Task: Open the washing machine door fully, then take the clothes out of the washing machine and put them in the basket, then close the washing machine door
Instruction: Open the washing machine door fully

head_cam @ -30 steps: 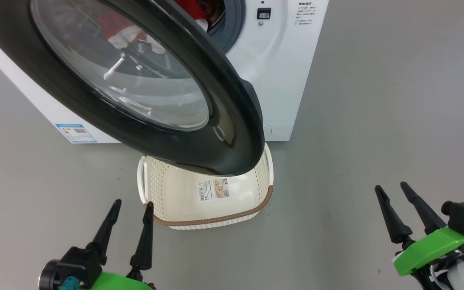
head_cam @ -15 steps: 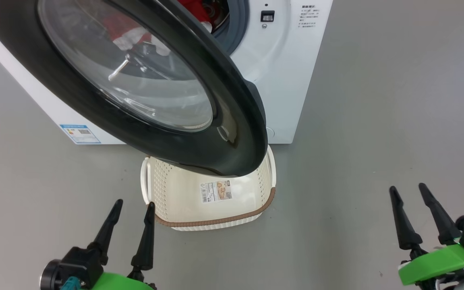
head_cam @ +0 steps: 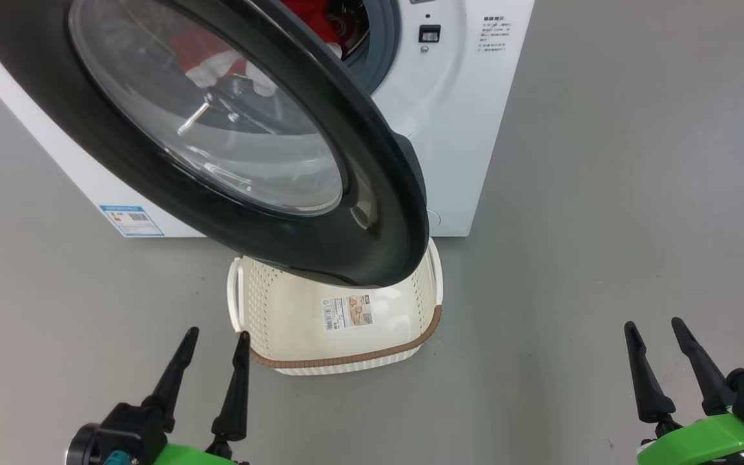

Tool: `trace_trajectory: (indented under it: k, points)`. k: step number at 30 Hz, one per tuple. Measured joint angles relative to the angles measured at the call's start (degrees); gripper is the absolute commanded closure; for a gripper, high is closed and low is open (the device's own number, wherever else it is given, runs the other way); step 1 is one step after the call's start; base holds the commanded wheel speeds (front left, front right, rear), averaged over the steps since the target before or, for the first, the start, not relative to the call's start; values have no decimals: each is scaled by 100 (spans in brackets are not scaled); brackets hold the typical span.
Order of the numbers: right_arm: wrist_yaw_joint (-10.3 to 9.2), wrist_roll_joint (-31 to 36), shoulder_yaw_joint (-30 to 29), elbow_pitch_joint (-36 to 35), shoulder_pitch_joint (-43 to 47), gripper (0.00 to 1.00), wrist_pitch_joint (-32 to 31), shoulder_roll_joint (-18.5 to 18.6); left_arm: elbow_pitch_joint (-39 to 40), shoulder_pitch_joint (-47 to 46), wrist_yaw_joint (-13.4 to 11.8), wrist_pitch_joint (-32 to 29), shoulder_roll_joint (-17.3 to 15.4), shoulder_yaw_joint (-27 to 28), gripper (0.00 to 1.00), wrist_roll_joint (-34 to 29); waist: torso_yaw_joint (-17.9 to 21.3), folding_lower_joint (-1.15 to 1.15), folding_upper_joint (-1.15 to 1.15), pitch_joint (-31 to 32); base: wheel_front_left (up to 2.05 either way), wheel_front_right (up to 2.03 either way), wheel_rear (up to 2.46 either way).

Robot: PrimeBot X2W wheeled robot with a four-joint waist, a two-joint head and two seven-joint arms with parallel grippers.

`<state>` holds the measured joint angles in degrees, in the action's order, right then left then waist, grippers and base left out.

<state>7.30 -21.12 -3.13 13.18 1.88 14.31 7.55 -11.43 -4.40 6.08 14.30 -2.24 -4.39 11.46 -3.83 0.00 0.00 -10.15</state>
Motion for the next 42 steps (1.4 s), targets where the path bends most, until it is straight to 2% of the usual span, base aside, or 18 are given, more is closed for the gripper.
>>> trace_trajectory:
  k: [15,16,17,18,19,21,25,31,32,33,39,42]
  points:
    - [-1,-63,108,20,1,0,0,-3,5,1,0,0,-1,-42,0,0,-20,0,0,-7,0,0,0]
    - [-1,-92,153,21,-1,23,0,-3,5,1,0,0,0,-48,0,0,-27,0,0,-9,0,0,0]
    - [-1,-123,205,19,-5,59,0,1,5,1,-1,0,-1,-52,0,1,-31,0,0,-14,0,0,0]
    - [0,-197,240,9,-9,84,0,0,5,0,-1,0,-1,-56,0,1,-37,0,0,-19,0,0,0]
    - [-1,-307,278,-7,-24,100,0,-1,8,0,-2,0,-1,-59,0,1,-44,0,0,-27,0,0,0]
    - [-1,-467,419,-32,-95,100,0,24,12,0,-7,0,-1,-66,0,1,-58,0,0,-43,0,0,0]
    - [-1,-1196,671,-140,-432,100,0,23,18,-2,-9,0,-1,-96,0,7,-94,0,0,-90,0,0,0]
    - [-1,-2933,1415,-337,-1120,100,32,144,20,-9,-48,0,-1,-185,0,21,-172,0,0,-148,0,0,0]
    - [-1,-3208,1544,-376,-1231,100,33,201,20,-13,-53,0,-2,-207,0,24,-191,0,0,-156,0,0,0]
    - [-1,-3756,1809,-435,-1482,100,33,336,22,-24,-53,0,-1,-250,0,45,-230,0,0,-177,0,0,0]
    - [-1,-5605,2463,-632,-2243,100,19,733,23,-44,-58,0,-2,-358,0,92,-357,0,0,-271,0,0,0]
    - [-1,-6435,2617,-710,-2616,100,-374,911,35,-82,-63,0,-2,-433,0,126,-423,0,0,-330,0,0,0]
